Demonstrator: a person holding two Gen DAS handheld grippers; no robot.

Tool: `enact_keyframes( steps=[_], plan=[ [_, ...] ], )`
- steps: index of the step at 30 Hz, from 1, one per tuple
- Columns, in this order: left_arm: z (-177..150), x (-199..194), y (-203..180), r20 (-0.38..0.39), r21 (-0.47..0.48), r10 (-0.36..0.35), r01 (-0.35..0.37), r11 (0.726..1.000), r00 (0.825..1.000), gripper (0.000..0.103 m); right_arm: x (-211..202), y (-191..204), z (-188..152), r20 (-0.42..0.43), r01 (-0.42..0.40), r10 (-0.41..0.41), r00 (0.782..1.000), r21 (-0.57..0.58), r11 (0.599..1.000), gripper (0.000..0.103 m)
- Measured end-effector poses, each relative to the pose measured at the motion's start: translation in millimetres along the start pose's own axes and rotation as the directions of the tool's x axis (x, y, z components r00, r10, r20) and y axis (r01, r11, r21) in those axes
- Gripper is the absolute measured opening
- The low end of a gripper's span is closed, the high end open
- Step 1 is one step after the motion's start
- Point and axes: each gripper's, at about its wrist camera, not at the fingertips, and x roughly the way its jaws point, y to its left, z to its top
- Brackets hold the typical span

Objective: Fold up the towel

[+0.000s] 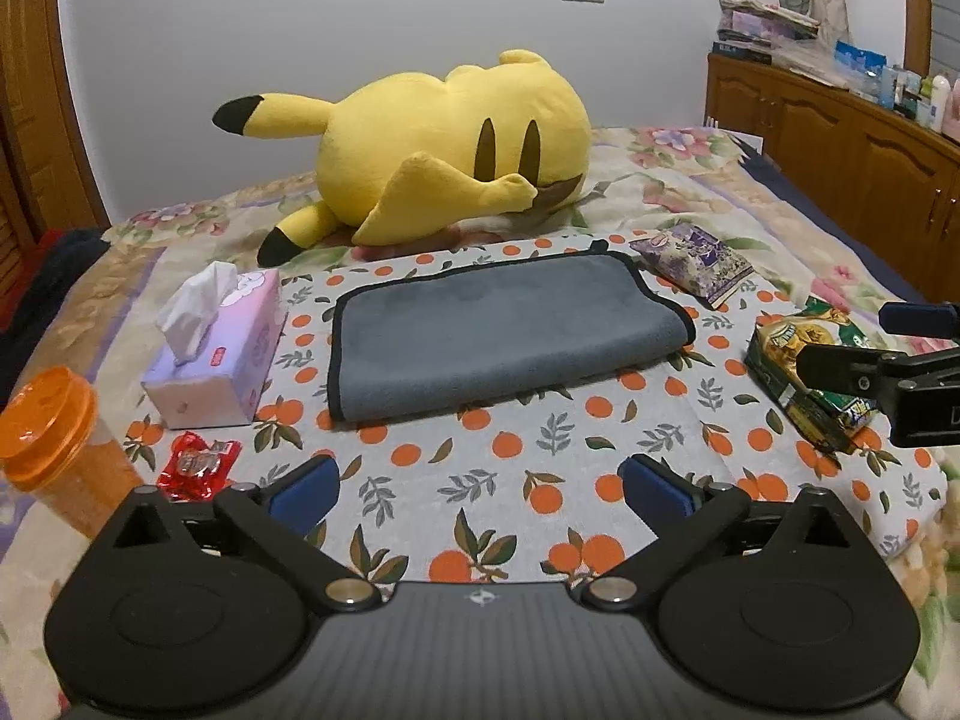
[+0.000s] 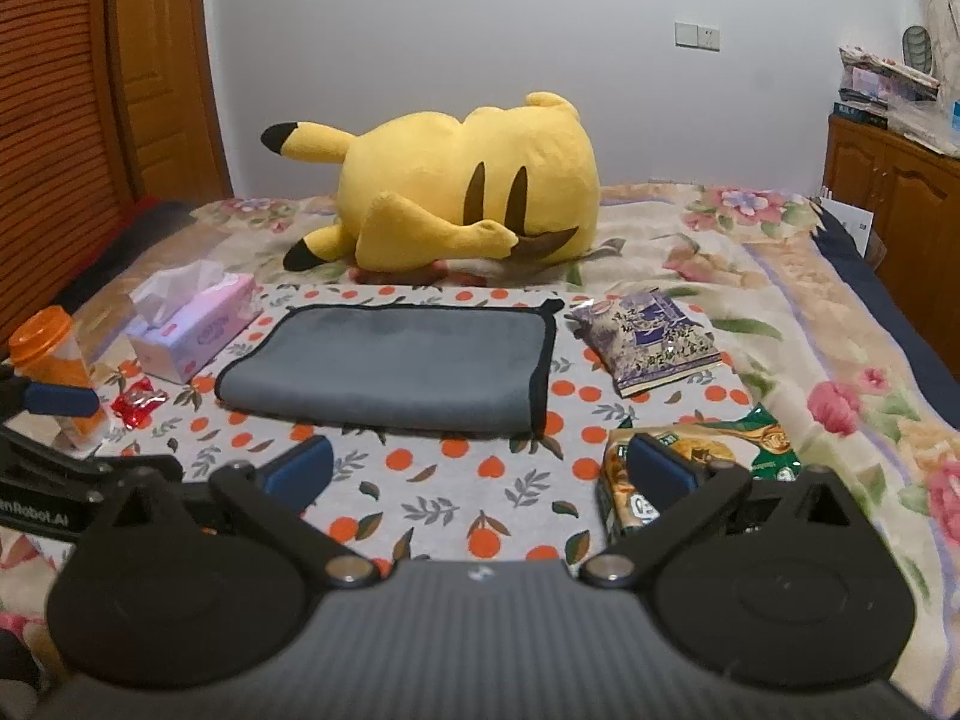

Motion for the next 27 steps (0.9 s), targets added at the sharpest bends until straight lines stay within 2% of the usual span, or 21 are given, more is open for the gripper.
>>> enact_keyframes(
  steps=[27],
  plan=[
    [-22, -91, -18, 0.057, 0.001, -0.011, 0.011, 1.000, 0.998, 0.103, -78, 12, -15, 0.053, 0.024, -0.024, 0.998, 0.001, 1.000, 0.103]
  ],
)
